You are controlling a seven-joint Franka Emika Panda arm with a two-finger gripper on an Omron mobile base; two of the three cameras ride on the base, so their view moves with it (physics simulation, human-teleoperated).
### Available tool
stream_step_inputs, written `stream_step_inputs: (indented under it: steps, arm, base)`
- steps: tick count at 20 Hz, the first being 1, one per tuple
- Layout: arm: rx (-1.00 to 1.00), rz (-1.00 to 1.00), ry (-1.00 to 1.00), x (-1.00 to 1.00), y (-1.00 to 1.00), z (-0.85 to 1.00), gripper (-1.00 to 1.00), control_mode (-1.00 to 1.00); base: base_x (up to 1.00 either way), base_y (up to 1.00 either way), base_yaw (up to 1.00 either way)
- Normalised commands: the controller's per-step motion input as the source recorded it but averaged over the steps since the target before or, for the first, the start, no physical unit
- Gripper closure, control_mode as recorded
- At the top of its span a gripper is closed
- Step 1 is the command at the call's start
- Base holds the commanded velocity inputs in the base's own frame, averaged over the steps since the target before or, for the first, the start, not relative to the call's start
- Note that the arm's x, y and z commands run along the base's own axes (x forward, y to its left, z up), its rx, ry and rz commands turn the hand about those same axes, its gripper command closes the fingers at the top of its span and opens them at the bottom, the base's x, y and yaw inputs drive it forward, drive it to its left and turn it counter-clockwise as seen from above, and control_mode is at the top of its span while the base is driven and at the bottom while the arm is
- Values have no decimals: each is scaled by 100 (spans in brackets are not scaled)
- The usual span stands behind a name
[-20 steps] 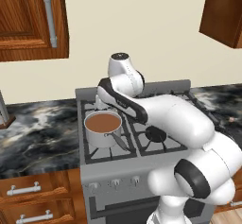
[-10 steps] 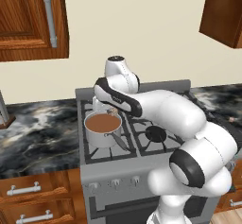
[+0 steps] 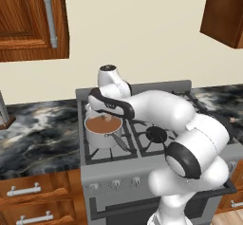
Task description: Pick up the sugar cube(s) and place them in the saucepan with hot chocolate.
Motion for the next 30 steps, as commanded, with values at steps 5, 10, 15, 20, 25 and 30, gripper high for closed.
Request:
stream_step_inputs:
  steps: [5, 10, 15, 20, 25, 30]
  arm:
    - [-3, -2, 0, 21, 12, -33, 100, -100]
    - [0, 0, 0, 19, 5, -22, 100, -100]
    - [0, -2, 0, 27, 12, -8, 100, -100]
    - [-1, -5, 0, 36, 20, 0, 100, -100]
    - [0, -4, 0, 28, 9, 0, 100, -100]
    - [0, -2, 4, 11, 5, -3, 100, -100]
  base:
    - [0, 0, 0]
    - [0, 0, 0]
    - [0, 0, 0]
    - [0, 0, 0]
    - [0, 0, 0]
    - [0, 0, 0]
